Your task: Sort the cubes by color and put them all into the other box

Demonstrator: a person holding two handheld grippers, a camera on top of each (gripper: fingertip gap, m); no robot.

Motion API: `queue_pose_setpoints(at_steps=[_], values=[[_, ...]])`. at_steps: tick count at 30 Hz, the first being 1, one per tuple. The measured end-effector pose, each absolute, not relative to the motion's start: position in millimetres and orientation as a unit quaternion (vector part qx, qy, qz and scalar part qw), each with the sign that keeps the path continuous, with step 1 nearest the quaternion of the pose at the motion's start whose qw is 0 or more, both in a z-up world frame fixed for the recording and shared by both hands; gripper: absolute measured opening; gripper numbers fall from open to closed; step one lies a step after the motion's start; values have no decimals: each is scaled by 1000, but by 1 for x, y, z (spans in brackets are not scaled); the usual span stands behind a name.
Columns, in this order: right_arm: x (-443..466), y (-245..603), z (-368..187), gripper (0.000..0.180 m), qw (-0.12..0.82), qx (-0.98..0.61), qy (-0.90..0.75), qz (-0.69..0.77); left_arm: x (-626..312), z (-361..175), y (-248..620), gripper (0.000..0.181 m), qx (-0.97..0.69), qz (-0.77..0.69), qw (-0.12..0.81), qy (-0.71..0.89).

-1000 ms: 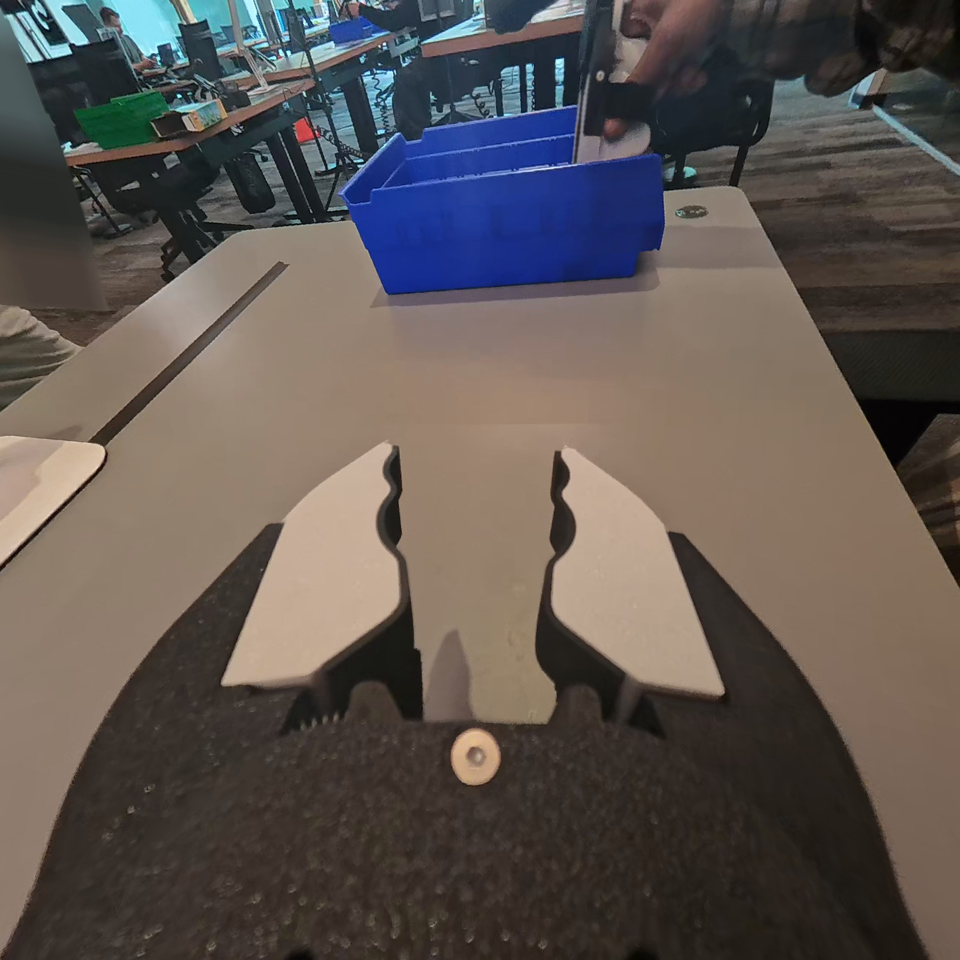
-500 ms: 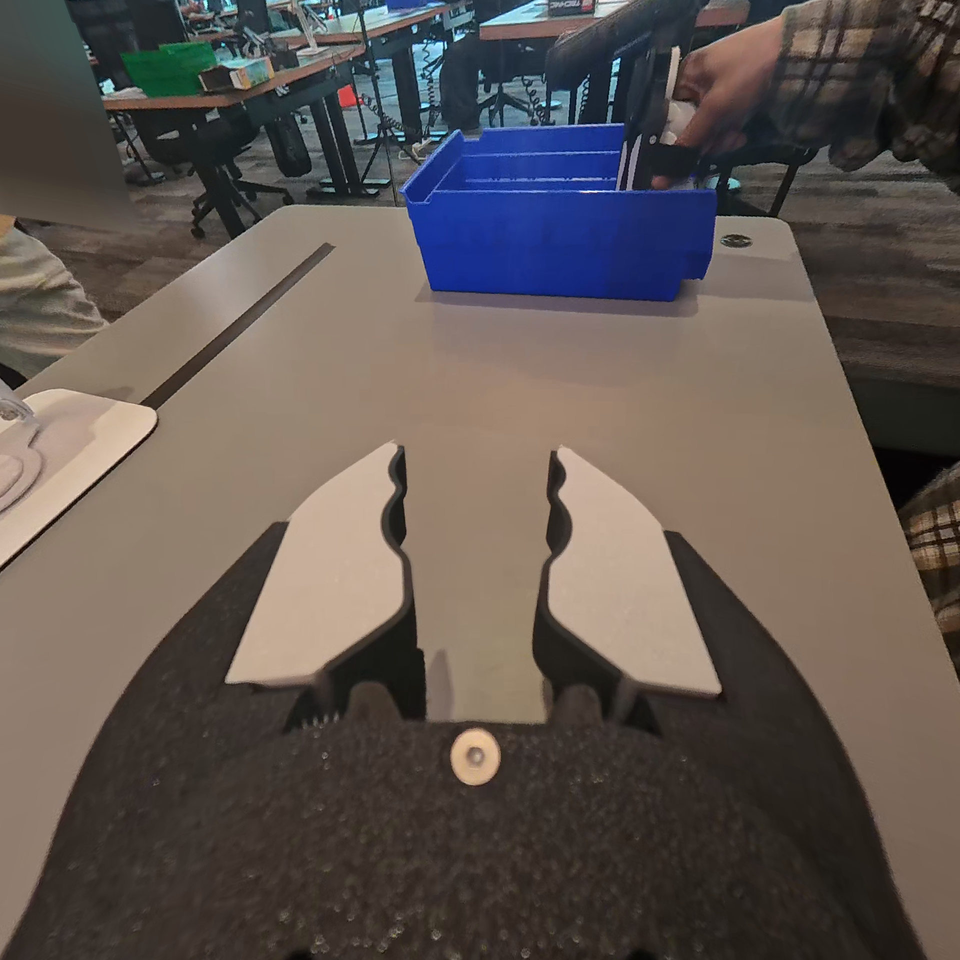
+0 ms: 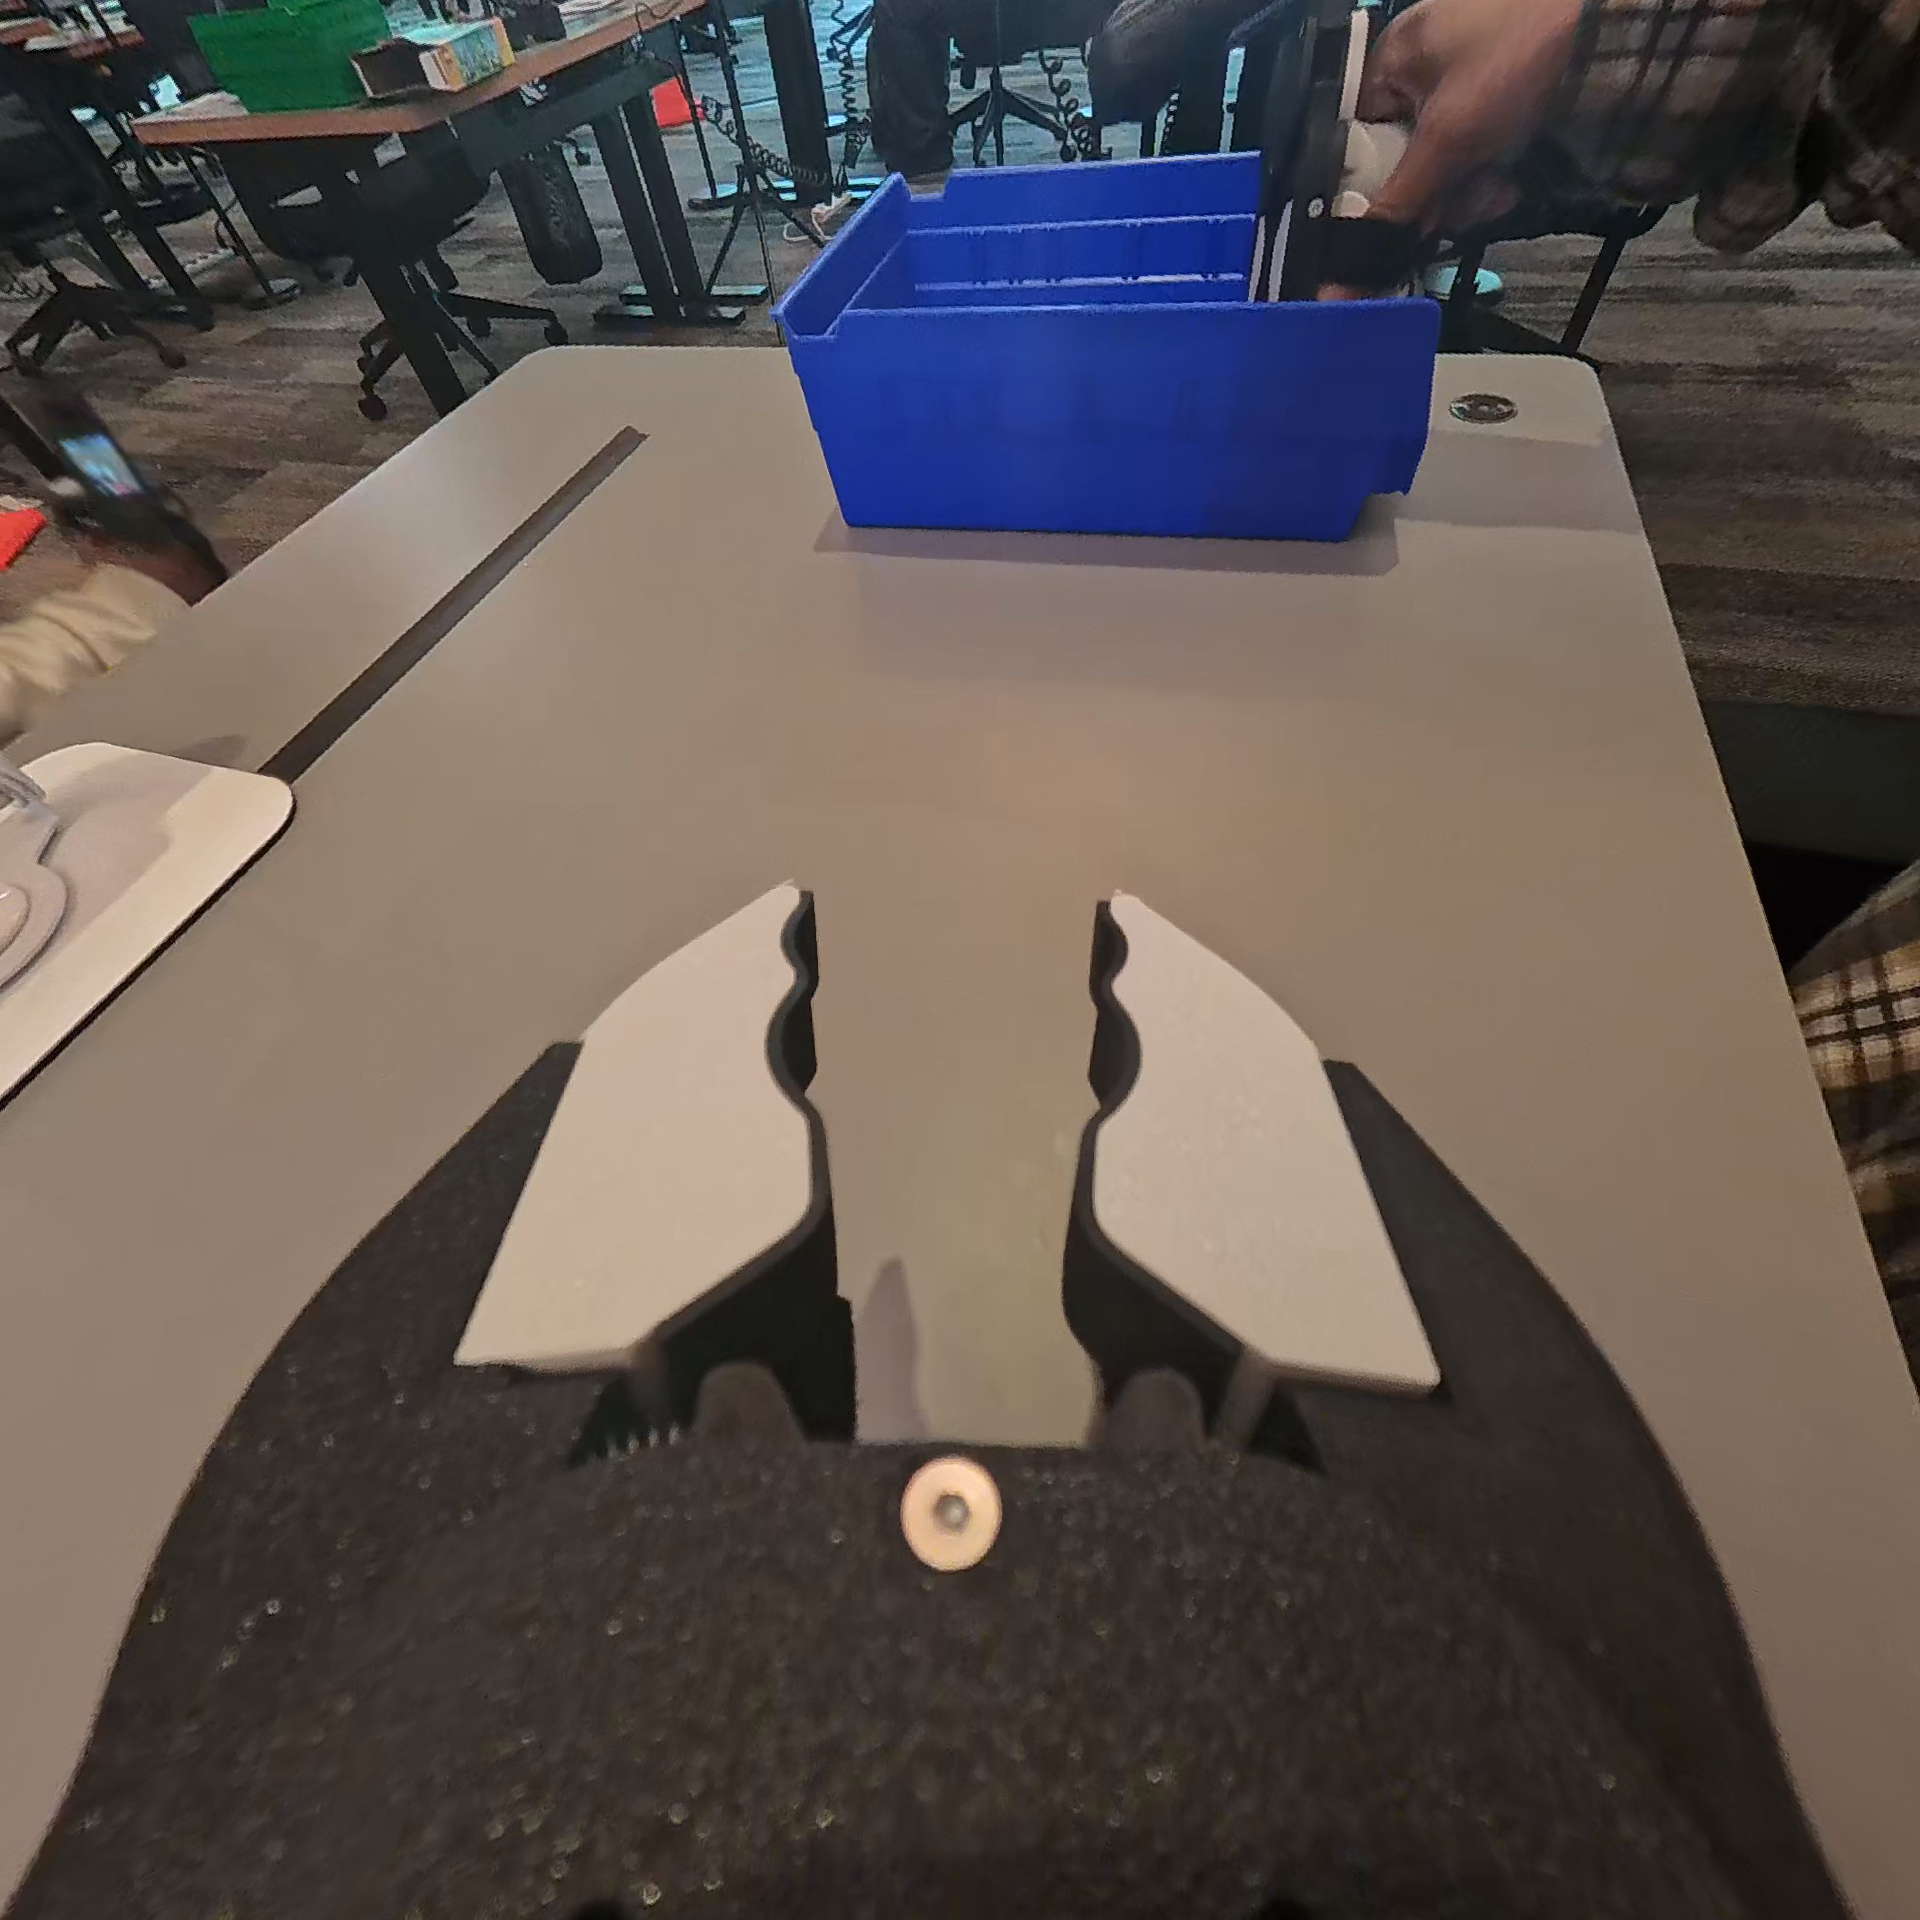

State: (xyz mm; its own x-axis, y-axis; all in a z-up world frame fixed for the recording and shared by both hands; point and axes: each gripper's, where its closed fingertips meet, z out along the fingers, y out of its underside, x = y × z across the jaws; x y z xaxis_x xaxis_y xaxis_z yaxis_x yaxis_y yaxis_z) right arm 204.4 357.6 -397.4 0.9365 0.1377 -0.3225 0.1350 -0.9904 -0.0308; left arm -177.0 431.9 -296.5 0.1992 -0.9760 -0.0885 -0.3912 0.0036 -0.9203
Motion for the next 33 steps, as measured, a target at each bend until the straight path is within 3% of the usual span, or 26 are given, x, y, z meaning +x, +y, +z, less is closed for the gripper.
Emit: queue_pose_setpoints(at_steps=[7, 13, 17, 24, 33], values=[[205, 370, -344, 39, 77, -981, -58, 167, -192, -290, 428, 50, -625, -323, 463, 539], [156, 400, -225, 43, 297, -929, -125, 180, -218, -284, 428, 49, -633, -311, 483, 519], [88, 413, -185, 64, 435, -853, -192, 215, -246, -280, 428, 49, -644, -298, 501, 495], [-44, 438, -208, 90, 568, -697, -293, 324, -314, -276, 429, 49, -676, -259, 527, 445], [-133, 458, -271, 92, 563, -650, -343, 378, -485, -242, 451, 49, -741, -101, 569, 341]])
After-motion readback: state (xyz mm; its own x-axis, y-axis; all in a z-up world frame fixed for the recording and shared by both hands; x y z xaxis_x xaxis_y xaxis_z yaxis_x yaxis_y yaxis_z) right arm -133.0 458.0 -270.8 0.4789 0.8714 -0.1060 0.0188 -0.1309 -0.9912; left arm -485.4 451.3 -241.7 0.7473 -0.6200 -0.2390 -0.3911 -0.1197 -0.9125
